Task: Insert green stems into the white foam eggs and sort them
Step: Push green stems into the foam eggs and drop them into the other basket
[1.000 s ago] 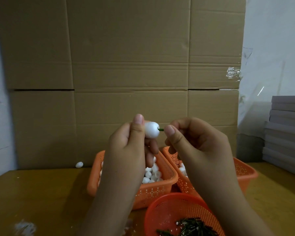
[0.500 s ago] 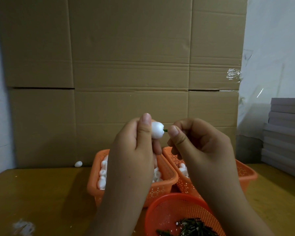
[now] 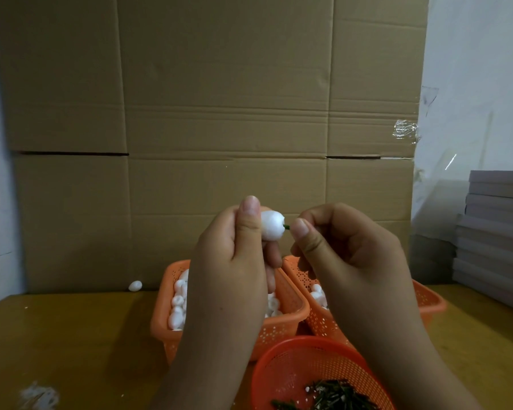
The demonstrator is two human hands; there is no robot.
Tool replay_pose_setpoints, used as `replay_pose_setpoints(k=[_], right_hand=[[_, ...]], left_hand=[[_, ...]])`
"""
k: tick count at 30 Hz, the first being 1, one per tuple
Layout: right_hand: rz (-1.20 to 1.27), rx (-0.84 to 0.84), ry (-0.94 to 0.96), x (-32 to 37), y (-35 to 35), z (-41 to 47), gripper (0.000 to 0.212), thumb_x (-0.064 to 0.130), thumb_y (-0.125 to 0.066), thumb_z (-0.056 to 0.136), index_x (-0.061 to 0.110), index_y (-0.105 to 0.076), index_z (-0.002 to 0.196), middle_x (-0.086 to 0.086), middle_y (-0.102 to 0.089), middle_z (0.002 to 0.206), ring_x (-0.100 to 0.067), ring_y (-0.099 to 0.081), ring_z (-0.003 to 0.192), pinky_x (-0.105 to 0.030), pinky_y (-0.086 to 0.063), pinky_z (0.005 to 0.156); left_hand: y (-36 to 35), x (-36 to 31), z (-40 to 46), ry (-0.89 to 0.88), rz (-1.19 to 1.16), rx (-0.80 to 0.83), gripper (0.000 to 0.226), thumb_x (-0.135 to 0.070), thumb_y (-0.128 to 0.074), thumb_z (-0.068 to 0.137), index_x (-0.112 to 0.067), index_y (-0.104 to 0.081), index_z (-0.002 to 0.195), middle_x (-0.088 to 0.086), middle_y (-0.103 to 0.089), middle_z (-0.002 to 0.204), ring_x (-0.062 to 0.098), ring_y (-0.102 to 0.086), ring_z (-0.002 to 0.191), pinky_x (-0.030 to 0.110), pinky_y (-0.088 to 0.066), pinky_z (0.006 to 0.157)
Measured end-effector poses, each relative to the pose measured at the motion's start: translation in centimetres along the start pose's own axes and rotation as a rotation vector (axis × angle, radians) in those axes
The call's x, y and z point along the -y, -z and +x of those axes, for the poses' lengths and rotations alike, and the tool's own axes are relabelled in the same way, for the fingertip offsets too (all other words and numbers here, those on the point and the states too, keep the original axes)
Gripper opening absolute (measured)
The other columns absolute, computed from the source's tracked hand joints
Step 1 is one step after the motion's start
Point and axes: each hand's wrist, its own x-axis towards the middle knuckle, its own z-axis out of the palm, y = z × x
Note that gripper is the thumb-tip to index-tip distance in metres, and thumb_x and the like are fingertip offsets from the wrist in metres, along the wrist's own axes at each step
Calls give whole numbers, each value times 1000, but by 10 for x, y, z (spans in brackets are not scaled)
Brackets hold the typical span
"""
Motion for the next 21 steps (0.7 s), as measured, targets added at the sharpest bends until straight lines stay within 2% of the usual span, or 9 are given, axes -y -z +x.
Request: replay_pose_setpoints(k=[8,14,16,18,20,21], right_hand=[[10,11,6,-1,1,1,23,41,-56,79,20,-66,77,1,-66,70,-13,-62,61,-23,-49,54],[27,105,-24,-3,7,3,3,33,-66,79,31,-67,77,11,-69,74,-6,-65,67,-20,-52,60],[9,127,-14,-4,8,3,6,27,-67,79,32,-66,78,11,-69,76,-6,-64,69,-18,-51,61],[12,127,-20,-4,8,3,2,29,-67,79,31,-67,78,9,-69,75,-9,-64,68,-22,-52,60],[38,104,-49,-5,9,4,17,40,-63,77,24,-68,77,3,-69,72,-11,-64,65,-28,-52,59],[62,97,-65,-6,10,5,25,43,-60,77,20,-69,76,1,-68,70,-10,-63,63,-26,-52,58]], left_hand=[[2,0,2,4,18,35,43,-49,-37,87,-17,-65,81,-3,-53,50,4,-42,37,13,-37,41],[16,0,10,51,46,162,37,-39,-40,98,-19,-68,86,-1,-58,55,12,-50,44,18,-41,44],[18,0,11,61,41,183,36,-38,-40,98,-19,-69,88,-1,-60,56,13,-51,45,19,-42,45],[19,-2,12,88,13,204,38,-43,-40,95,-20,-70,90,1,-61,57,14,-51,45,21,-43,46],[20,-4,12,129,-15,197,42,-51,-40,86,-23,-70,91,2,-63,58,14,-52,45,21,-42,45],[22,-4,13,141,-21,178,42,-54,-39,83,-25,-69,91,2,-64,58,14,-53,45,20,-42,45]])
